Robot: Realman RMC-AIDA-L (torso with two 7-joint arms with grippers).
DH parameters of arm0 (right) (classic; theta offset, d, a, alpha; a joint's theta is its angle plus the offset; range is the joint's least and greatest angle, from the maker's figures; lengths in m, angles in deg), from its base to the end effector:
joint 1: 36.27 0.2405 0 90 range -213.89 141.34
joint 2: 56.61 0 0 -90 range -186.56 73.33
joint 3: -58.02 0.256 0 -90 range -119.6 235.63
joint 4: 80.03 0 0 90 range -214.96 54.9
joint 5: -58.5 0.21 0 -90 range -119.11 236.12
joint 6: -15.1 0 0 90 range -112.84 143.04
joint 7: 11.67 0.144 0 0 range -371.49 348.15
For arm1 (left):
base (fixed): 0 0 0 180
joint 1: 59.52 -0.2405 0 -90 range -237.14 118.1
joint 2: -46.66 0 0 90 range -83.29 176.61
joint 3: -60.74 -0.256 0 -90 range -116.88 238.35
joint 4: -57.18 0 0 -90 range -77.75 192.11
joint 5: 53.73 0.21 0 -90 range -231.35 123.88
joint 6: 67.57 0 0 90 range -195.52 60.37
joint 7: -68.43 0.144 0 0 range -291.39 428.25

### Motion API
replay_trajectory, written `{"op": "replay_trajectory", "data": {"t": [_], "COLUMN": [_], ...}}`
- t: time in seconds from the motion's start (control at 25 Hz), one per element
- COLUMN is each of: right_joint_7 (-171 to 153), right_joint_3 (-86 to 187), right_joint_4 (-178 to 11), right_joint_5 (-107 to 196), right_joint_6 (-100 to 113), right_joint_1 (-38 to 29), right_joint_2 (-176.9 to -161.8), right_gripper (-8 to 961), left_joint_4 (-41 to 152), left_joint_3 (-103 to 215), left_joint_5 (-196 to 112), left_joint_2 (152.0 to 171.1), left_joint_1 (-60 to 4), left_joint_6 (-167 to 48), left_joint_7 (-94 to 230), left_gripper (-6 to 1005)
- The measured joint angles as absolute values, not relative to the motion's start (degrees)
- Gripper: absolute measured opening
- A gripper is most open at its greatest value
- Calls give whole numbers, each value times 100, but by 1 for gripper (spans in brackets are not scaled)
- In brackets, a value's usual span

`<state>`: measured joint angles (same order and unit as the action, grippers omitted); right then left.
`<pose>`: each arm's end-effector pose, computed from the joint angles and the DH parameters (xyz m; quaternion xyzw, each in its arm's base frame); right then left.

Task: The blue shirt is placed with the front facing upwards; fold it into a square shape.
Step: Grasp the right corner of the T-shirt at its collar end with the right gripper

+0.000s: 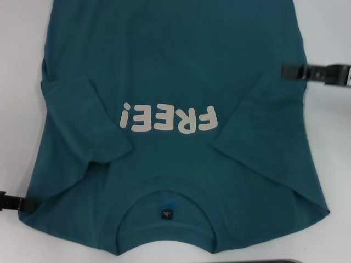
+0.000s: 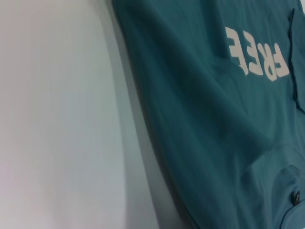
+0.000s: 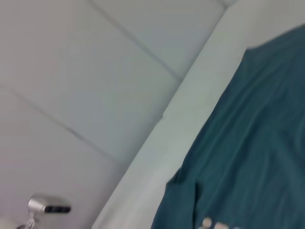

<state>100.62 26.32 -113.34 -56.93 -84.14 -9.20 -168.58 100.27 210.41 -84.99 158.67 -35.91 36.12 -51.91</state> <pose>0.2982 0.3055 0.0519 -0.8125 0.5000 0.2967 0.0427 -0.3614 0.2445 0.0581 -0.7922 -0.6097 -0.0154 0.0210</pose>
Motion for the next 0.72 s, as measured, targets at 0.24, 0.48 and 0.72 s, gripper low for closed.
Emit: {"op": "replay_trajectory", "data": {"t": [0.24, 0.48, 0.72], "right_joint_7": [10371, 10783, 11143], "right_joint_3": [2551, 2550, 2581], "right_joint_4": [-11338, -11418, -11789], "right_joint_5": [-5981, -6288, -6719], "right_joint_6": [-8421, -8595, -9013], "right_joint_1": [-938, -1078, -1288], "right_joint_2": [-16923, -16854, -16840], "right_gripper": [797, 792, 786], "left_joint_4": [10034, 10013, 10009], "left_joint_3": [21085, 21084, 21084], "left_joint_5": [-8465, -8465, -8481], "left_joint_2": [15847, 15866, 15915], "left_joint_1": [-3621, -3593, -3534], "left_joint_6": [3624, 3608, 3624], "left_joint_7": [-5190, -5208, -5222], "left_gripper": [49, 49, 50]}}
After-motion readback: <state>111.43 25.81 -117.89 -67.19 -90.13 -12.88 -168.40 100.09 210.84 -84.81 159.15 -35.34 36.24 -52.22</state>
